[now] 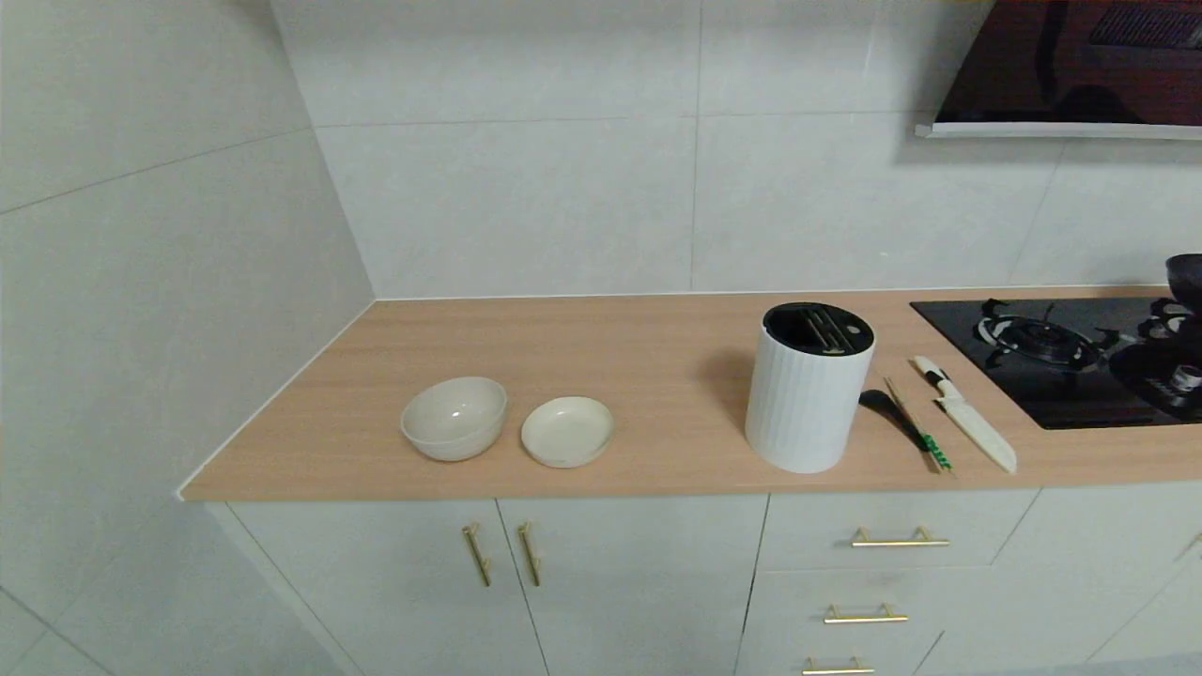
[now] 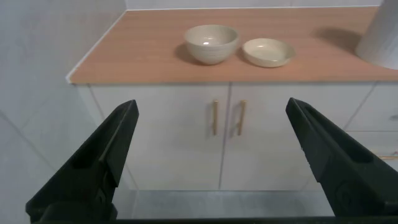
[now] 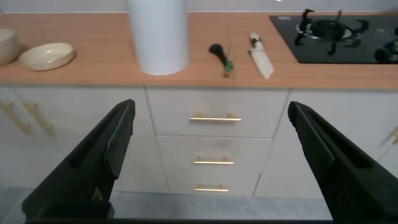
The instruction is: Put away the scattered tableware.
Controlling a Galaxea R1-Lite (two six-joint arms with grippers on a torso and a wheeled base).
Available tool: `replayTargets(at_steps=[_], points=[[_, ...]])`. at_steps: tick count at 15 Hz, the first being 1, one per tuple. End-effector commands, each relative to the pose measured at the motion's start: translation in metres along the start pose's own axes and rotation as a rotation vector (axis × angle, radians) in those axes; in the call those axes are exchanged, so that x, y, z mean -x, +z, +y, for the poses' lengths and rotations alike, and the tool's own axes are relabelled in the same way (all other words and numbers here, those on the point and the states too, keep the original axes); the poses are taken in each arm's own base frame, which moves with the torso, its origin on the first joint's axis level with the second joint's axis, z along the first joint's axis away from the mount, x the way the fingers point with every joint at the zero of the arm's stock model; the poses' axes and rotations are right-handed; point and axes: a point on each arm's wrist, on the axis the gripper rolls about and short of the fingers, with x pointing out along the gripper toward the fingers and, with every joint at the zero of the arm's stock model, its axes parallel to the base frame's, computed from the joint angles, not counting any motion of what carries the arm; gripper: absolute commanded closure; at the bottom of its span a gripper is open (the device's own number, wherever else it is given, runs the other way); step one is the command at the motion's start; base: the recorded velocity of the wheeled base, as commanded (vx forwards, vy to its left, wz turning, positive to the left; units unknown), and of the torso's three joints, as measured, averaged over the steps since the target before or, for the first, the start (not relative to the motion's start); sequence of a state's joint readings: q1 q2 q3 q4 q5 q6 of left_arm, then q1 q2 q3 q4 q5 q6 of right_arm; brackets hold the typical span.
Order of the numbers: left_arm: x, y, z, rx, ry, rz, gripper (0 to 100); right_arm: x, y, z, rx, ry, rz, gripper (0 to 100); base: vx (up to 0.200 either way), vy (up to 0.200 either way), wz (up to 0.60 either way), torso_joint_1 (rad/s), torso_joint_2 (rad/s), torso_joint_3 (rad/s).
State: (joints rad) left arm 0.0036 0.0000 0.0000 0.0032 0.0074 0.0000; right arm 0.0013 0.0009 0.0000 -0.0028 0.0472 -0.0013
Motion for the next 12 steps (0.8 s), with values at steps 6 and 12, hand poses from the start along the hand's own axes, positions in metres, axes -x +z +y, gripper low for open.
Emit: replayTargets(at_steps=[6, 12], points=[[0.0, 0.0, 0.0, 0.002, 0.001, 0.0, 0, -0.0001, 0.0, 0.0, 0.0, 0.001, 0.0, 0, 0.0, 0.2, 0.0, 0.001, 0.0, 0.004], [0.0, 0.0, 0.0, 0.002, 0.001, 0.0, 0, -0.0001, 0.0, 0.0, 0.0, 0.001, 0.0, 0, 0.0, 0.2, 0.0, 0.002, 0.0, -0.002]])
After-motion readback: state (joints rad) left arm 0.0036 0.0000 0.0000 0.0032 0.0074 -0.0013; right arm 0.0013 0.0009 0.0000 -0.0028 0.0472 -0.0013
